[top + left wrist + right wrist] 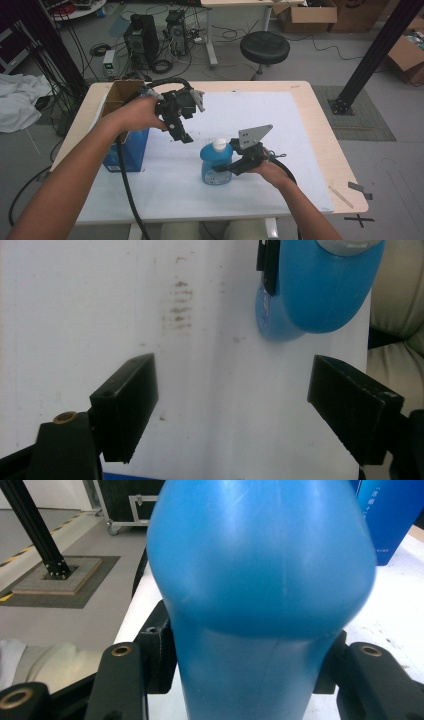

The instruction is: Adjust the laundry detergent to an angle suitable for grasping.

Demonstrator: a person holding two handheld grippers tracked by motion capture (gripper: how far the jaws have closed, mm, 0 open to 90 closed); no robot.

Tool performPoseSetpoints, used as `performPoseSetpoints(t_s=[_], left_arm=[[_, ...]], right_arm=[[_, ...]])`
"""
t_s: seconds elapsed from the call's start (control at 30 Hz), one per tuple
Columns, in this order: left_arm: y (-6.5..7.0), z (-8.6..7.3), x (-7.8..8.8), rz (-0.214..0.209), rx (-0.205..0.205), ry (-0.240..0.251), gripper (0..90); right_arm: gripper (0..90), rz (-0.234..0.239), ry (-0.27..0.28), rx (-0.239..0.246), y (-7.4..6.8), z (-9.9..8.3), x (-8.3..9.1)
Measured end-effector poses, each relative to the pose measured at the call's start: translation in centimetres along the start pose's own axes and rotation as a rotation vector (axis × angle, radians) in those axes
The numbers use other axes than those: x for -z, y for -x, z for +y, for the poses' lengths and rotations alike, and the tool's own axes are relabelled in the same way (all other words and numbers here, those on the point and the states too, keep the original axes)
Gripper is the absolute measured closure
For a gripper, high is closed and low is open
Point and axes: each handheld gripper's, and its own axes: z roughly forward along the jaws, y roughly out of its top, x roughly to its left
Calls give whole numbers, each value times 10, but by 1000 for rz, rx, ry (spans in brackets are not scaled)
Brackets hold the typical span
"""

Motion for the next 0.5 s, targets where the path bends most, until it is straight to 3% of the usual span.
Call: performPoseSetpoints(t_s=[0.5], left_arm=[[2,1,-1,-2,-3,-1,210]], right_arm=[[422,-4,0,1,-1,-4,2]])
